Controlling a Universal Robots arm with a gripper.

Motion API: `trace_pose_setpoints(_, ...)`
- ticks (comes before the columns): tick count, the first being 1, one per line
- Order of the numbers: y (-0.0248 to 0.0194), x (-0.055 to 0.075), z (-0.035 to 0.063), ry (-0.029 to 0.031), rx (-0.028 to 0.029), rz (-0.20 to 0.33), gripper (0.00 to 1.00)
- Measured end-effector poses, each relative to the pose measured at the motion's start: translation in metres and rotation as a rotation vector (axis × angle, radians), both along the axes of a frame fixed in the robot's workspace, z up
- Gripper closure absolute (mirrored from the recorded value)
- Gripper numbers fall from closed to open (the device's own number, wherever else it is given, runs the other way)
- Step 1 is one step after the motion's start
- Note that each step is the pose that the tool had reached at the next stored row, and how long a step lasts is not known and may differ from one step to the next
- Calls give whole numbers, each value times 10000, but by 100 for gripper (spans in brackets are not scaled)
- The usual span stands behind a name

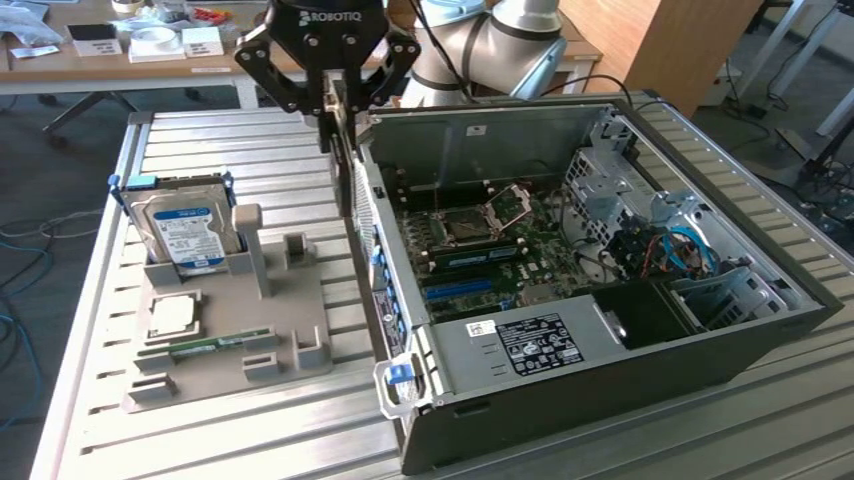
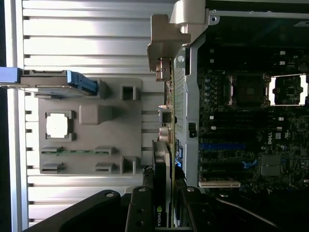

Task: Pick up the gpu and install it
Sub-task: 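Pick up the gpu and move the gpu toward the slot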

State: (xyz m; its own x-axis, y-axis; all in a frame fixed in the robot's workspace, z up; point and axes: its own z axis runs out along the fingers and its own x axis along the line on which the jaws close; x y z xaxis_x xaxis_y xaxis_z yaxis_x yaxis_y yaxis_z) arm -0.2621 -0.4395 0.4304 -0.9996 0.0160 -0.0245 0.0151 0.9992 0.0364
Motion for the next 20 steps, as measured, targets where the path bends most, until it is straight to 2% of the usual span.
trace_pose_setpoints(20,29,464,0,1,0,0,74)
